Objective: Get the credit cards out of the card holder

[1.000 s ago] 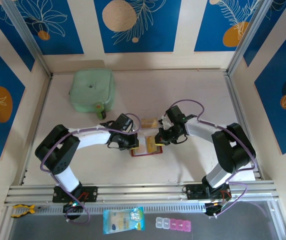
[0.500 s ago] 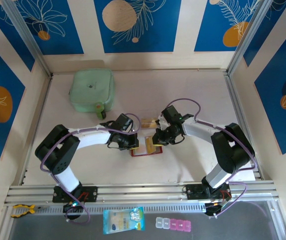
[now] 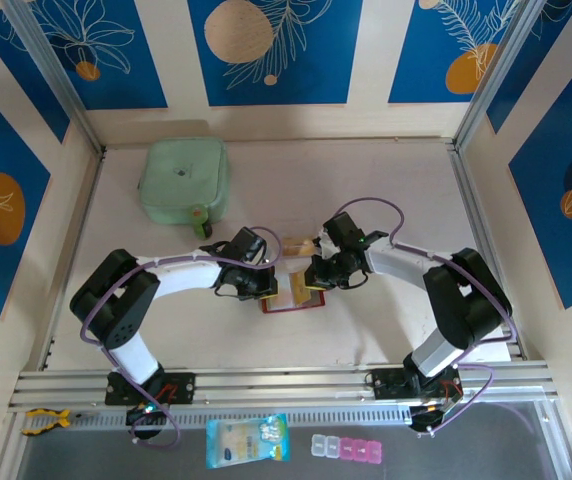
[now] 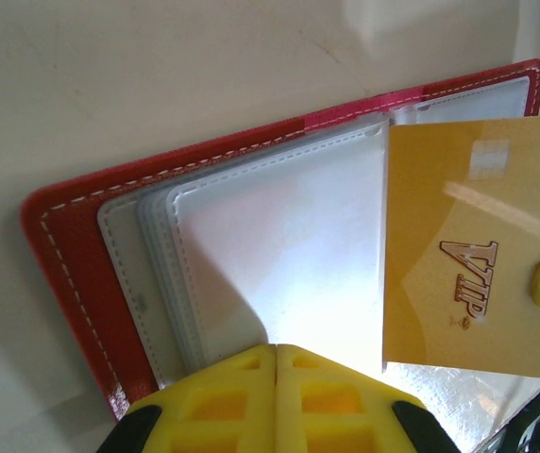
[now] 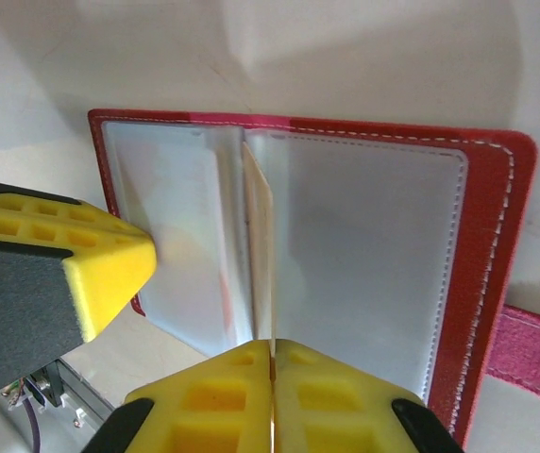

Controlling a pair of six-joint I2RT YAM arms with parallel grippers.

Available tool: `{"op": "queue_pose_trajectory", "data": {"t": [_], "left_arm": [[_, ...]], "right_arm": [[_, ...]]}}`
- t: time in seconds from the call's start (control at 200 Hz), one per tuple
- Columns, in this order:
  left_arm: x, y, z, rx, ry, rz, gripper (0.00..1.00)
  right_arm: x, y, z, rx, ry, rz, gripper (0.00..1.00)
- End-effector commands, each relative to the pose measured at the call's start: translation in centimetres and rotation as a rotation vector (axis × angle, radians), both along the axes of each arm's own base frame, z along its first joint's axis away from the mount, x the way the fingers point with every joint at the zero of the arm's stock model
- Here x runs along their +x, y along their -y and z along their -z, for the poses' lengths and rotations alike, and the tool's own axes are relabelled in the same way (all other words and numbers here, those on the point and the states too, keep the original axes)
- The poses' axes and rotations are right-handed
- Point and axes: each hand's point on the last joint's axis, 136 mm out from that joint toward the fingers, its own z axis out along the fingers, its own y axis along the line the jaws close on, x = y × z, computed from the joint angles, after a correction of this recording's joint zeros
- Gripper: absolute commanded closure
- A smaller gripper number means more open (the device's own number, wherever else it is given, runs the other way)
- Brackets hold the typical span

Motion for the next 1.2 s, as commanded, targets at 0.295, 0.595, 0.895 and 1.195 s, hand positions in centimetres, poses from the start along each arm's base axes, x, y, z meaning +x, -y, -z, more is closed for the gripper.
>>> {"op": "queue_pose_trajectory", "data": {"t": [0.295,0.595,0.895,1.195], "left_arm": [[-0.5,-0.9,0.6,0.047,-0.012,0.032,0.96],[-0.2,-0.6,-0.2,0.022,0.015,0.045,0.92],[0.2,0.2,-1.3,-0.029,0.037,0.043,0.87],[0.8,0.5,-2.8,-0.048,0.079,0.034,0.84]], "right_arm": [[-0.6,1.0,-2.6,-0.03,0.074,-0.067,0.95],[0.2,1.9,-6.2,-0.04,0.263,-0.299,0.95],[2.7,3.6,-9.2,-0.121,0.515,-0.673,0.95],[6.0,3.9,-9.8,-0.257,0.645,-1.009,1.0]]}}
